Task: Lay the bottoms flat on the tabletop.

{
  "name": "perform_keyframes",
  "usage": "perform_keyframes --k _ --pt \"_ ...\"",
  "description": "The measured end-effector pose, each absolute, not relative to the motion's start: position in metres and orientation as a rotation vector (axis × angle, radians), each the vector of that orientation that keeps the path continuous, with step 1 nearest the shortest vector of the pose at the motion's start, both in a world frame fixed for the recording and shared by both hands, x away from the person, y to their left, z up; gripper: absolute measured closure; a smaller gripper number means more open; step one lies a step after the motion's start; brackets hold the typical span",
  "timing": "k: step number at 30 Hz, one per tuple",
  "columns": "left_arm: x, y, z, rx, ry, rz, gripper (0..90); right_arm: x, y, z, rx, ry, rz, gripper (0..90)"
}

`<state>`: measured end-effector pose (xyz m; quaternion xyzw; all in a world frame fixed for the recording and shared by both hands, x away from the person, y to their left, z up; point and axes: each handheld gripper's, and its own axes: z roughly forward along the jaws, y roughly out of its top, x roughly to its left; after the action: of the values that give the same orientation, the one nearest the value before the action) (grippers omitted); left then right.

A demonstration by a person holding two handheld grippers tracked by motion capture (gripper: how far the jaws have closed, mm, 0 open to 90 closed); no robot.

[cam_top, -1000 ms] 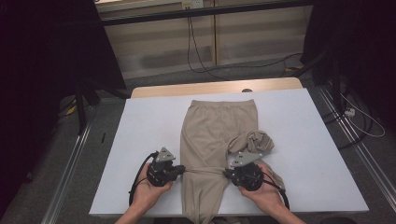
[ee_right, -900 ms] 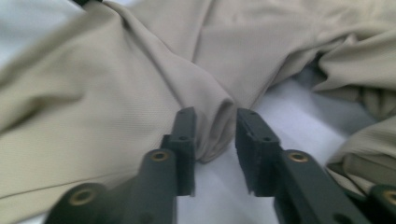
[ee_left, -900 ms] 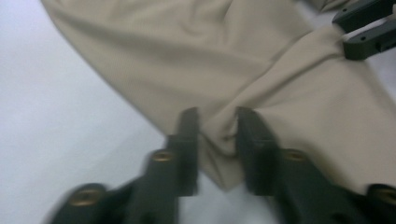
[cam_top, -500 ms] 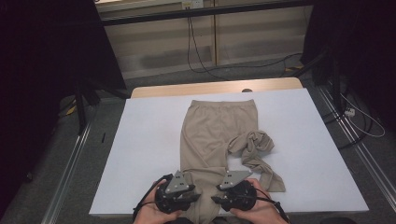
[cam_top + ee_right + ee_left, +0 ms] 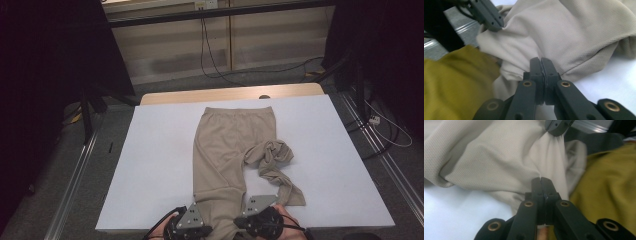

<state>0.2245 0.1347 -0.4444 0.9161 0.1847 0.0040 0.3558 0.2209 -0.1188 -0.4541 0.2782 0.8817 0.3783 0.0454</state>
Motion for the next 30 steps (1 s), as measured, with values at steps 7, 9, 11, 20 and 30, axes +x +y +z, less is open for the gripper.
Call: perform_keyframes --k 7,9,11,20,30 --pt "0.232 0.138 -0.435 2.279 0.431 0.093 71.8 0.196 -0.126 -0.448 0.819 2.712 1.219 85.5" --pt "0.24 0.138 -0.435 2.27 0.449 0.117 69.1 0.201 -0.13 -0.445 0.838 2.674 1.261 74.2" --pt "0.248 0.135 -0.438 2.295 0.435 0.167 67.3 0.21 -0.132 -0.441 0.852 2.628 1.264 73.2" --pt "0.252 0.124 -0.446 2.398 0.511 0.114 90.0 0.247 -0.117 -0.456 0.846 2.612 1.107 68.0" --pt "0.233 0.145 -0.44 2.401 0.551 0.042 90.0 0.231 -0.116 -0.457 0.83 2.655 1.16 90.0"
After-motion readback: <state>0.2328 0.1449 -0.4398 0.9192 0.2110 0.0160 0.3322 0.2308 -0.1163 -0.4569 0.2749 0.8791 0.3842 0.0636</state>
